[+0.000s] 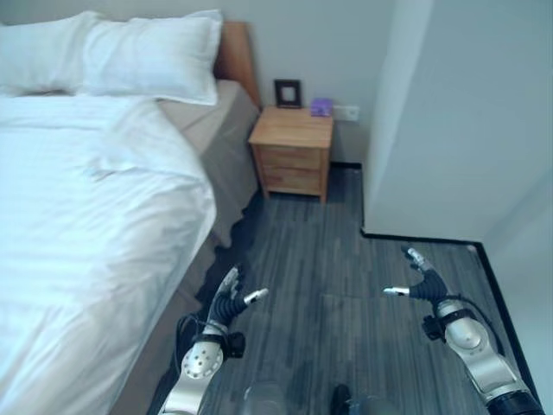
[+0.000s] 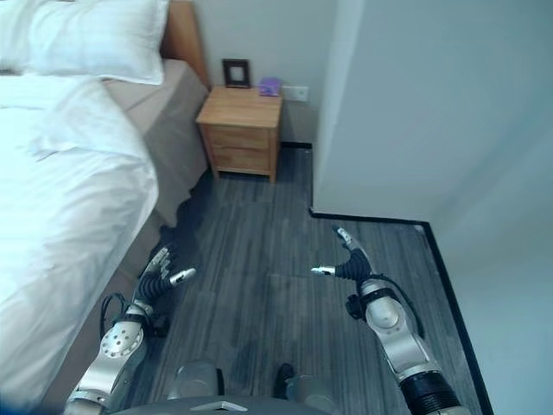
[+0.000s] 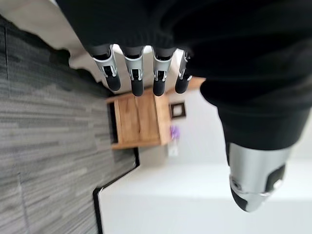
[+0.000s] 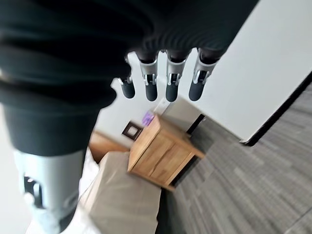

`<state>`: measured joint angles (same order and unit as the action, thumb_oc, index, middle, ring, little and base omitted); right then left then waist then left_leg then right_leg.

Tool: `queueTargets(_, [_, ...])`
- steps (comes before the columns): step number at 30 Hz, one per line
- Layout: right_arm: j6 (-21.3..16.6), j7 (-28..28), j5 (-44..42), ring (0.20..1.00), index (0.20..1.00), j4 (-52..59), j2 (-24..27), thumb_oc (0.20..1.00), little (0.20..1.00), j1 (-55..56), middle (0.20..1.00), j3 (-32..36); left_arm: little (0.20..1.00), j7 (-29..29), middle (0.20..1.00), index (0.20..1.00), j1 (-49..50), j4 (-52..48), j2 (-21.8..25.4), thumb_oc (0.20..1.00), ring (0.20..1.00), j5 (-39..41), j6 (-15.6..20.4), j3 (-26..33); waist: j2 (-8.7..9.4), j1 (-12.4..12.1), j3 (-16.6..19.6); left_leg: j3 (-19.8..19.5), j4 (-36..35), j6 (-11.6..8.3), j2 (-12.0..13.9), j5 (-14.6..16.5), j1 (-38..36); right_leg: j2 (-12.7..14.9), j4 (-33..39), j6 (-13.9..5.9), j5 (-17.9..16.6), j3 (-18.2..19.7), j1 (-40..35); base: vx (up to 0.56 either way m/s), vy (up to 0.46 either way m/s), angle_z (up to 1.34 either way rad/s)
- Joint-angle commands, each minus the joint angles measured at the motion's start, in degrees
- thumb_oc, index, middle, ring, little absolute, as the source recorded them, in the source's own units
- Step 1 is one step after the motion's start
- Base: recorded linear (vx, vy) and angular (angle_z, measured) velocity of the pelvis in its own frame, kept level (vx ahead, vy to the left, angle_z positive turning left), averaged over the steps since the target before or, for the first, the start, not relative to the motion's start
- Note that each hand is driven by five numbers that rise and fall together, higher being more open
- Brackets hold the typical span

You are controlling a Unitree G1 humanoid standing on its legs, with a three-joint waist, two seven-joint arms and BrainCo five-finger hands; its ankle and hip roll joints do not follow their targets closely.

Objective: Making the bed.

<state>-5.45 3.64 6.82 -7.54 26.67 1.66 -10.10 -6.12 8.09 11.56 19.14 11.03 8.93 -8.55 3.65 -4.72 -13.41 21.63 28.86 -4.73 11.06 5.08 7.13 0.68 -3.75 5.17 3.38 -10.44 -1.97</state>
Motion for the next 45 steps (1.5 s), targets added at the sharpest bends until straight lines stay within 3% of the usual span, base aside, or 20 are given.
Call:
queueTargets(1, [-2.06, 1.36, 0.23, 1.0, 1.0, 5.15, 1.86, 1.0, 1.0, 0.92, 1.0, 1.13, 1.0, 0.15, 1.0, 1.0, -2.69, -2.65, 1.66, 1.0, 1.0, 0.17, 2.57, 0.58, -0.68, 1.7, 0.49, -0.35, -17.03, 1.7, -3.32, -3.34, 0.07, 4.99, 8.75, -10.11, 3.61, -3.74, -10.06, 0.4, 0.117, -0.2])
queueTargets(2, [-1.98, 1.51, 0.35, 1.0, 1.0, 4.4, 1.73, 1.0, 1.0, 0.87, 1.0, 0.95, 1.0, 0.14, 1.0, 1.0, -2.39, -2.61, 1.39, 1.0, 1.0, 0.27, 2.41, 0.4, -1.41, 1.44, 1.0, -0.45, -22.95, 1.19, -3.82, -6.49, 0.18, 4.3, 8.75, -10.43, 4.55, -3.93, -10.89, 0.44, 0.122, -0.07])
queueTargets(5, [-1.78, 2.14, 0.93, 1.0, 1.0, 3.1, 1.92, 1.0, 1.0, 0.43, 1.0, 0.55, 1.0, 0.1, 1.0, 1.0, -1.94, -2.34, 1.07, 1.0, 1.0, 0.09, 2.06, 0.03, -2.1, 1.38, 1.53, 0.62, -33.09, 0.09, -3.56, -9.61, 1.18, 3.55, 8.75, -11.07, 6.59, -4.81, -13.41, 0.41, 0.115, -0.19])
queueTargets(10, [-1.65, 1.57, 1.78, 1.0, 1.0, 3.36, 1.23, 1.0, 1.0, 0.57, 1.0, 0.35, 1.0, 0.23, 1.0, 1.0, -0.69, -3.24, 1.38, 1.0, 1.0, -0.86, 1.31, 0.6, -2.3, 0.87, 2.85, 2.55, -33.85, 0.91, -2.05, -12.36, 0.55, 3.23, 6.82, -11.88, 7.99, -3.9, -15.62, 0.4, 0.145, -0.18])
queueTargets(12, [-1.89, 1.54, 2.65, 1.0, 1.0, 3.61, 0.24, 1.0, 1.0, 1.35, 1.0, 0.25, 1.0, 0.38, 1.0, 1.0, -1.46, -3.48, 2.34, 1.0, 1.0, -1.79, 1.11, -0.41, 0.16, -0.06, 3.43, 1.87, -33.32, 1.83, -3.73, -11.17, -1.2, 5.79, 1.12, -13.51, 7.67, -2.65, -15.52, 0.44, 0.188, -0.43])
queueTargets(13, [-1.93, 1.55, 2.69, 1.0, 1.0, 3.63, 0.11, 1.0, 1.0, 1.32, 1.0, 0.23, 1.0, 0.35, 1.0, 1.0, -1.5, -3.47, 2.45, 1.0, 1.0, -1.78, 1.13, -0.37, 0.01, -0.21, 3.32, 2.81, -33.31, 2.29, -3.3, -12.12, -0.92, 5.52, 1.06, -13.35, 7.23, -2.76, -15.11, 0.49, 0.249, -0.37])
queueTargets(14, [-1.96, 1.89, 3.69, 1.0, 1.0, 3.02, -0.33, 1.0, 1.0, 1.53, 1.0, 0.19, 1.0, 0.35, 1.0, 1.0, -3.08, -3.14, 3.47, 1.0, 1.0, -2.64, 0.78, -1.0, 1.6, 0.04, 3.48, 2.42, -33.33, 3.22, -5.13, -9.32, -3.04, 7.41, -6.31, -15.87, 4.57, -2.76, -13.22, 0.21, 0.146, -0.33])
queueTargets(15, [-1.98, 1.92, 3.73, 1.0, 1.0, 2.97, -0.42, 1.0, 1.0, 1.46, 1.0, 0.21, 1.0, 0.33, 1.0, 1.0, -3.18, -3.09, 3.53, 1.0, 1.0, -2.65, 0.78, -1.02, 1.7, -0.14, 3.53, 2.59, -33.33, 3.32, -5.19, -9.26, -2.95, 7.58, -6.74, -15.99, 4.72, -2.55, -12.85, 0.39, 0.256, -0.18])
queueTargets(16, [-1.89, 2.14, 3.87, 1.0, 1.0, 3.09, -0.58, 1.0, 1.0, 0.98, 1.0, 0.07, 1.0, 0.07, 1.0, 1.0, -4.43, -3.05, 4.33, 1.0, 1.0, -3.56, 0.63, -1.37, 2.51, 0.13, 3.48, 2.77, -33.38, 4.56, -6.34, -7.39, -4.47, 9.02, -12.25, -17.95, 0.98, -2.26, -11.07, 0.28, 0.259, 0.02])
queueTargets(17, [-2.14, 2.01, 3.07, 1.0, 1.0, 3.4, -1.43, 1.0, 1.0, -0.11, 1.0, -0.73, 1.0, -0.83, 1.0, 1.0, -5.38, -2.84, 5.26, 1.0, 1.0, -4.53, 1.01, -1.85, 1.91, 0.83, 3.26, 3.06, -33.82, 6.37, -6.67, -6.4, -6.74, 10.21, -22.78, -19.17, -6.73, -1.65, -6.22, 0.4, 0.322, 0.04])
queueTargets(19, [-2.59, 1.88, 2.49, 1.0, 1.0, 3.9, -2.04, 1.0, 1.0, -1.35, 1.0, -1.29, 1.0, -1.27, 1.0, 1.0, -6.18, -2.51, 5.89, 1.0, 1.0, -4.82, 0.96, -1.63, 0.95, 1.47, 3.09, 2.5, -33.86, 7.19, -6.55, -4.13, -9.45, 11.2, -29.36, -19.2, -9.07, -2.72, -2.3, 0.39, 0.237, 0.16])
queueTargets(20, [-2.79, 1.92, 2.59, 1.0, 1.0, 4.51, -1.96, 1.0, 1.0, -1.89, 1.0, -1.57, 1.0, -1.5, 1.0, 1.0, -6.47, -2.51, 6.15, 1.0, 1.0, -4.51, 1.06, -1.45, 0.47, 1.7, 2.87, 1.86, -33.86, 7.24, -6.41, -3.43, -10.22, 11.45, -30.32, -18.63, -7.86, -3.53, -0.16, 0.36, 0.147, 0.35])
queueTargets(22, [-2.95, 1.83, 2.44, 1.0, 1.0, 5.86, -1.74, 1.0, 1.0, -2.61, 1.0, -1.86, 1.0, -1.63, 1.0, 1.0, -6.65, -2.64, 6.14, 1.0, 1.0, -3.62, 1.08, -1.03, -0.34, 2.92, 2.33, 0.44, -33.86, 6.98, -6.47, -2.67, -11.82, 10.35, -28.17, -17.22, -4.32, -4.23, 3.58, 0.33, 0.062, 0.31])
queueTargets(25, [-3.27, 1.88, 1.95, 1.0, 1.0, 7.2, -1.41, 1.0, 1.0, -3.5, 1.0, -2.41, 1.0, -1.72, 1.0, 1.0, -5.81, -3.64, 6.07, 1.0, 1.0, -1.83, 1.74, 0.2, -0.82, 3.9, 2.11, -2.04, -33.86, 5.73, -6.44, -1.57, -13.34, 9.07, -12.98, -14.85, 0.1, -4.56, 3.77, 0.35, -0.051, 0.8])
queueTargets(29, [-2.9, 2.28, 1.16, 1.0, 1.0, 7.75, -1.67, 1.0, 1.0, -2.78, 1.0, -2.14, 1.0, -2.08, 1.0, 1.0, -6.07, -3.51, 5.6, 1.0, 1.0, -0.44, 2.71, 1.72, -0.87, 5.14, 2.2, -6.97, -33.86, 4.46, -6.72, 0.43, -15.18, 8.81, 5.25, -15.38, -4.23, 6.37, 6.95, 0.38, -0.146, 0.98])
queueTargets(32, [-2.36, 1.63, 1.84, 1.0, 1.0, 7.15, -1.77, 1.0, 1.0, -1.24, 1.0, -2.29, 1.0, -1.67, 1.0, 1.0, -5.88, -2.85, 5.66, 1.0, 1.0, -0.23, 3.2, 2.69, -1.24, 5.59, 2.07, -9.88, -33.86, 3.61, -5.87, 1.89, -17.91, 9.75, 6.15, -16.24, -6.0, 8.65, 9.14, 0.37, -0.235, 1.36])
queueTargets(36, [-2.18, 0.66, 1.46, 1.0, 1.0, 4.96, -1.56, 1.0, 1.0, -2.05, 1.0, -2.85, 1.0, -2.04, 1.0, 1.0, -4.17, -1.84, 4.46, 1.0, 1.0, 2.09, 3.42, 5.18, -1.18, 4.96, 4.35, -14.11, -30.34, 1.94, -4.12, 3.39, -20.56, 9.31, 7.83, -15.04, -5.93, 7.71, 3.05, 0.42, -0.353, 1.02])
queueTargets(39, [-2.57, 1.16, -0.4, 1.0, 1.0, 4.52, -0.38, 1.0, 1.0, -3.2, 1.0, -2.54, 1.0, -1.93, 1.0, 1.0, -3.44, -2.0, 3.06, 1.0, 1.0, 5.55, 3.77, 6.45, -1.86, 4.16, 3.64, -15.59, -18.73, -0.06, -3.33, -0.55, -14.09, 9.14, 8.75, -12.93, -4.14, 4.1, -1.05, 0.19, -0.237, 0.19])
queueTargets(43, [-2.33, 2.34, -0.82, 1.0, 1.0, 4.13, 0.91, 1.0, 1.0, -4.26, 1.0, -1.67, 1.0, -2.42, 1.0, 1.0, -4.12, -2.77, 2.86, 1.0, 1.0, 6.44, 3.65, 7.21, -1.22, 4.74, 2.43, -8.96, -11.34, -0.34, -0.13, -3.78, -7.95, 9.81, 8.75, -10.9, -1.36, -1.46, -4.32, 0.08, -0.173, 0.75])
queueTargets(45, [-1.96, 2.64, -0.16, 1.0, 1.0, 4.69, 1.91, 1.0, 1.0, -4.17, 1.0, -0.66, 1.0, -1.81, 1.0, 1.0, -3.59, -2.5, 2.91, 1.0, 1.0, 6.7, 3.16, 8.43, -1.63, 5.07, 2.58, 0.8, -15.05, -0.36, 2.49, -2.88, -6.74, 9.26, 8.75, -10.57, 1.84, -5.45, -7.04, 0.19, -0.116, 1.2])
